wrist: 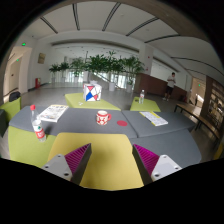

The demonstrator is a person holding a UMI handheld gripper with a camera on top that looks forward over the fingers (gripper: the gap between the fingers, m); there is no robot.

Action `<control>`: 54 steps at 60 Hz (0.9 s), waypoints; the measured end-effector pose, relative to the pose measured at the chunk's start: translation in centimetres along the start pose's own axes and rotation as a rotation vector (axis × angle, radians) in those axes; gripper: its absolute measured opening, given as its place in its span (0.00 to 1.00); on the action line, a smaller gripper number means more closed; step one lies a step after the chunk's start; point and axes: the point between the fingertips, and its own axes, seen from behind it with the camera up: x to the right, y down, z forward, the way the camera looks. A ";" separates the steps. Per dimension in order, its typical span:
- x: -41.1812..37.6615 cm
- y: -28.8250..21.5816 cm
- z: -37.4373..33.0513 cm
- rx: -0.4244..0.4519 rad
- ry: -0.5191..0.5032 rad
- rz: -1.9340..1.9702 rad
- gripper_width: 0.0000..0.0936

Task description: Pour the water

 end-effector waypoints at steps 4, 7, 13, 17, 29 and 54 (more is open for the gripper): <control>0.3 0.9 2.3 0.000 0.001 -0.009 0.91; -0.2 1.2 2.4 -0.001 -0.003 -0.011 0.92; -2.4 2.5 2.9 -0.006 -0.023 -0.021 0.92; -4.9 3.5 3.0 -0.011 -0.054 -0.029 0.92; -16.4 4.5 2.2 -0.022 -0.185 -0.056 0.92; -39.8 0.9 10.2 0.058 -0.350 -0.040 0.91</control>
